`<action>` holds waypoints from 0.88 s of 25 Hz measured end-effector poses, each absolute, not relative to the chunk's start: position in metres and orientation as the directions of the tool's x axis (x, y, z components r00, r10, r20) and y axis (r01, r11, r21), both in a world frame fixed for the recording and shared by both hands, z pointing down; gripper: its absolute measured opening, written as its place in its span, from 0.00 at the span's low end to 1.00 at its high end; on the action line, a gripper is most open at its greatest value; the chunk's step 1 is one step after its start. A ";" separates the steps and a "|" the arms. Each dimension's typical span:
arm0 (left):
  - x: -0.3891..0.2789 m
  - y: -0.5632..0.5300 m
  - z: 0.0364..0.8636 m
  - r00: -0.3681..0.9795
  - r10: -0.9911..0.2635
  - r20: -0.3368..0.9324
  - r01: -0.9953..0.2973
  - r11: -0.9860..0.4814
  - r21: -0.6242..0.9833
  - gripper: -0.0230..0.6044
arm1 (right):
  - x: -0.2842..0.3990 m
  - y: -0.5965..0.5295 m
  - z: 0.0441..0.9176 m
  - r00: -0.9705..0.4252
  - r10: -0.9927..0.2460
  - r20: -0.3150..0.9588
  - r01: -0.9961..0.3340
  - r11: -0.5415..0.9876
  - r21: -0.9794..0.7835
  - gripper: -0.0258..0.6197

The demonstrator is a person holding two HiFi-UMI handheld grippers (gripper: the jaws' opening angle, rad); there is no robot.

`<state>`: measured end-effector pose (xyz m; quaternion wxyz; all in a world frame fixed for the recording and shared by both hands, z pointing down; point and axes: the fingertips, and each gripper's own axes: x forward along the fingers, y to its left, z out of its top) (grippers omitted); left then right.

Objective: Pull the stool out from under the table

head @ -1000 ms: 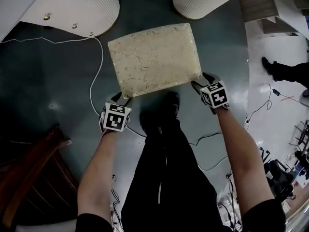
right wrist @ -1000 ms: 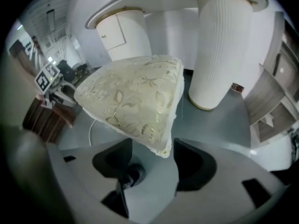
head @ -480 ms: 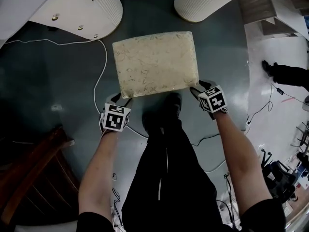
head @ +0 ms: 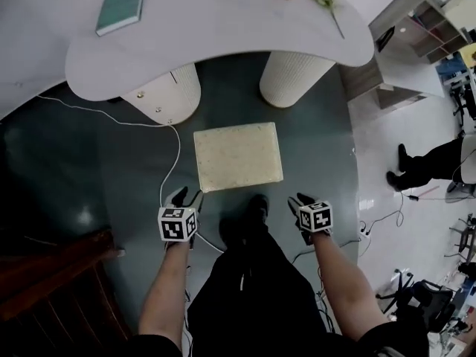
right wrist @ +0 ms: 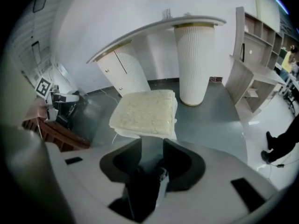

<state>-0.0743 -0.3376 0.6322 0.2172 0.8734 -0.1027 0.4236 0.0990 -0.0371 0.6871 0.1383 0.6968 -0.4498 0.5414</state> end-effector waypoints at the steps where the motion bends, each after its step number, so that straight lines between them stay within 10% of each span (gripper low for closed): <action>1: -0.071 -0.341 0.616 0.640 -0.013 0.768 -0.375 -0.878 0.297 0.36 | 0.099 -0.043 0.670 0.021 -0.499 0.866 -0.776 -0.554 -0.301 0.27; 22: -0.090 -0.288 0.389 0.823 -0.024 0.567 -0.262 -0.902 0.343 0.23 | 0.036 -0.082 0.410 0.031 -0.746 0.665 -0.877 -0.340 -0.340 0.23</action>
